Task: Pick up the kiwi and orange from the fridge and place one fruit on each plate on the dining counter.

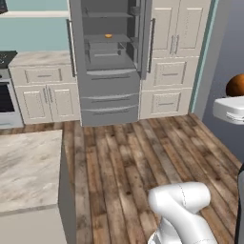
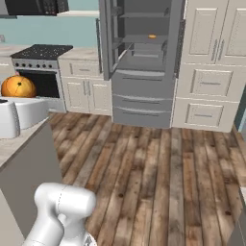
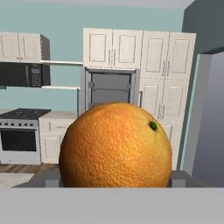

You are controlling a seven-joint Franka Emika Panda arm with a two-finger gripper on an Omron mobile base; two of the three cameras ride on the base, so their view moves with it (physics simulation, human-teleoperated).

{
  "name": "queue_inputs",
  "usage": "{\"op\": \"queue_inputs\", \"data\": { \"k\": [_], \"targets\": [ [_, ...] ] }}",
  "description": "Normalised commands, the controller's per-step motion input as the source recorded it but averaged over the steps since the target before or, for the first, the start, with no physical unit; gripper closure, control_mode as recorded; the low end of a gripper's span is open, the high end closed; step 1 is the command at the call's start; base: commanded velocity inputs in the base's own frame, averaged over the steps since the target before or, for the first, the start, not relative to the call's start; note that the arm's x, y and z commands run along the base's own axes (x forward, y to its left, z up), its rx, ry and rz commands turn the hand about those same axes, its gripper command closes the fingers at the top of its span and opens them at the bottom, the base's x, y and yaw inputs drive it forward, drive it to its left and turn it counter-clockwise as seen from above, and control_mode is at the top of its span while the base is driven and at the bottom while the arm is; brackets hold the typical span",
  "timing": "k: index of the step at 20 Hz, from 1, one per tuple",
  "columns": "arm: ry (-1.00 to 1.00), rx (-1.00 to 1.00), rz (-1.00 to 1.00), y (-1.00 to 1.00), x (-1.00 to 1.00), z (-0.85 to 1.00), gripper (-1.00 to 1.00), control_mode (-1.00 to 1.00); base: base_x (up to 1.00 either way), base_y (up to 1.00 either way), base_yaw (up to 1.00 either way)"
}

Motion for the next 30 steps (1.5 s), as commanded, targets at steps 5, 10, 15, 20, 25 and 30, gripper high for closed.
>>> {"op": "queue_inputs", "data": {
  "k": [5, 10, 15, 20, 25, 30],
  "targets": [
    [0.0, 0.0, 0.0, 0.0, 0.0, 0.0, 1.0, 1.0, -1.0, 0.28, 0.02],
    [0.0, 0.0, 0.0, 0.0, 0.0, 0.0, 1.0, 1.0, -0.99, 0.76, 0.1],
    [0.0, 0.0, 0.0, 0.0, 0.0, 0.0, 1.0, 1.0, -0.72, 1.0, 0.14],
    [0.0, 0.0, 0.0, 0.0, 0.0, 0.0, 1.0, 1.0, -0.45, 1.0, 0.15],
    [0.0, 0.0, 0.0, 0.0, 0.0, 0.0, 1.0, 1.0, -0.09, 1.0, 0.13],
    [0.0, 0.0, 0.0, 0.0, 0.0, 0.0, 1.0, 1.0, 0.39, 1.0, 0.03]
  ]
}}
